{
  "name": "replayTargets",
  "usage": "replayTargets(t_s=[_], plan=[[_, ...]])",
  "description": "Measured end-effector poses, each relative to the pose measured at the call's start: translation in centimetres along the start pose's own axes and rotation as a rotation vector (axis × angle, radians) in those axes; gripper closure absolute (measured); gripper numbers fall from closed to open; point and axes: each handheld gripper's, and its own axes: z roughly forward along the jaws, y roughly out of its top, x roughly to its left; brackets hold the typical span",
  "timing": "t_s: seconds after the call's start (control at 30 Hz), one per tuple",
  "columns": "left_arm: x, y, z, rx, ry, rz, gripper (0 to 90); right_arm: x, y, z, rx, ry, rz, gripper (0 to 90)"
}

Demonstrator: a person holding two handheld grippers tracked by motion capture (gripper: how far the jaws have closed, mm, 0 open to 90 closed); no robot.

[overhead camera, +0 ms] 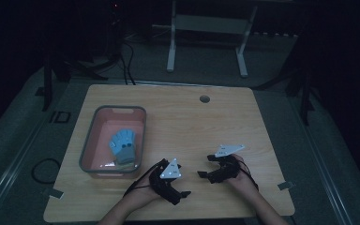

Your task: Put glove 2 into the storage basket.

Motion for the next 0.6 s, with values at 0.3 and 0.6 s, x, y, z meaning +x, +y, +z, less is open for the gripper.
replayTargets(t_s=[0.3,0.6], plan=[[-0.3,-0.8,0.7,-0.014,0.002,-0.007,4.1,0.0,-1.1,-1.0,-0.061,-0.021,0.018,13.9],[-0.5,-1.0,0.7,-0.020,0.019,0.010,4.1,0.0,-1.2,-0.9,-0.057,-0.042,0.004,13.9]])
